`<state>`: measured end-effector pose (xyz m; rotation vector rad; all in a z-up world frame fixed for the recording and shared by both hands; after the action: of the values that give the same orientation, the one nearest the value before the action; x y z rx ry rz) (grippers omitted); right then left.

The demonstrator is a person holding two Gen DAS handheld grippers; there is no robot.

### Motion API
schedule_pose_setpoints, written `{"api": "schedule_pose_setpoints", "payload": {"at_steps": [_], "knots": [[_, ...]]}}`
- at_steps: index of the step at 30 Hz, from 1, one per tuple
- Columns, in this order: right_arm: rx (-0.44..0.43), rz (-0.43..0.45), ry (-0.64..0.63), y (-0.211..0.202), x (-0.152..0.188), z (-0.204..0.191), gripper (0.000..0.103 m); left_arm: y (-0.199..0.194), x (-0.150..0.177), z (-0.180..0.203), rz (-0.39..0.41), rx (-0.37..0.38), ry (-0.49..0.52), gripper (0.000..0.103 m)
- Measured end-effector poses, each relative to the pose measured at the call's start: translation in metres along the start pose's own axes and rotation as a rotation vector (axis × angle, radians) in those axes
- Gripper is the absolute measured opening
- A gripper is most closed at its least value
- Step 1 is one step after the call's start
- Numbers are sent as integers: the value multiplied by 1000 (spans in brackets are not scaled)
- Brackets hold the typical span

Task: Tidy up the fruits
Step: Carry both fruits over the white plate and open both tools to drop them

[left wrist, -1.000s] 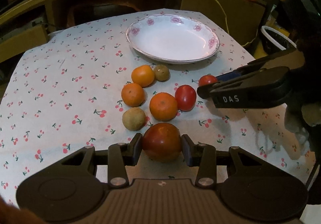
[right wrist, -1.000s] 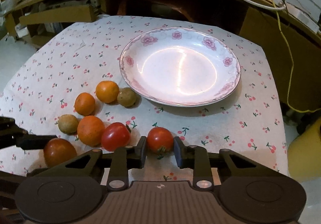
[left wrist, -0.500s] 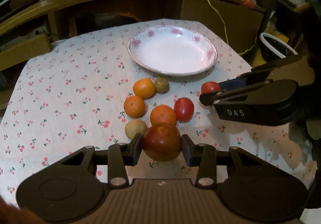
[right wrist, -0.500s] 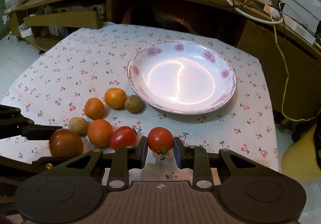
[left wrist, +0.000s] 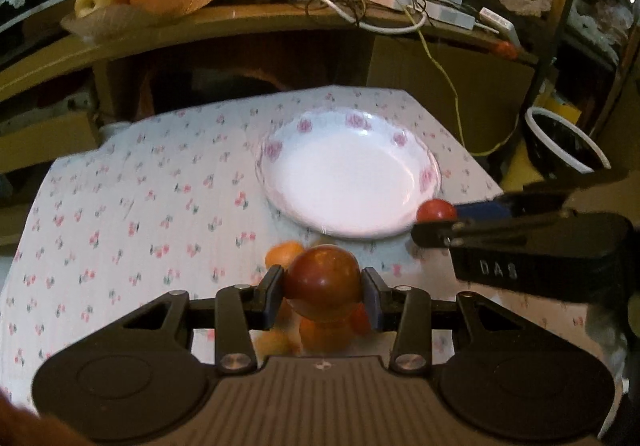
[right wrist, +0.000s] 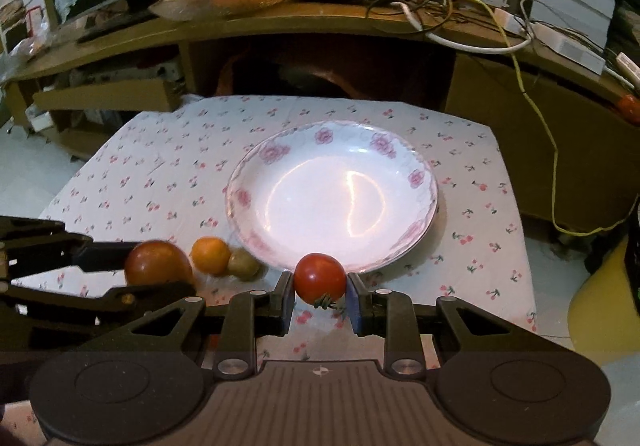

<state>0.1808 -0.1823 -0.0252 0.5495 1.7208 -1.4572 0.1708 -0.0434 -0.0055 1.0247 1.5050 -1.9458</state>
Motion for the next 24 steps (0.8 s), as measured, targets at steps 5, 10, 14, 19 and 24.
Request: {"api": "schedule_pose_setpoints", "payload": {"at_steps": [5,10,14,19,24], "knots": [[17,1,33,14,-9,10,28,25,-19,-2,8,-6,0,46],[33,-15,62,32,-15,19,28,49,-29,-4,3,-4,-9,46],[46,-20,68,41,-17,24,28,62,-30,-7,-11,-4,-19,46],[52,-32,78,50,-17,28,29,71,-32,-9,-16,-5,-26,46],[63,-34,89,53,-19,31,30,75,-33,-10,-17,-1,-31,46]]}}
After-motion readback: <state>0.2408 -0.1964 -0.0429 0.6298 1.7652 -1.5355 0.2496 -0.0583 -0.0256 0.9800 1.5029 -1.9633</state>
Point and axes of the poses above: each gripper's, at about its wrist camera, not at the fingertips, and y roughly the way its jaws point, z to its right, x to its underside, the point moved 3 cm from there along y, roughly the way its jaws point, and after that the axes turned 10 degrees about z, right-handed, at the moved point
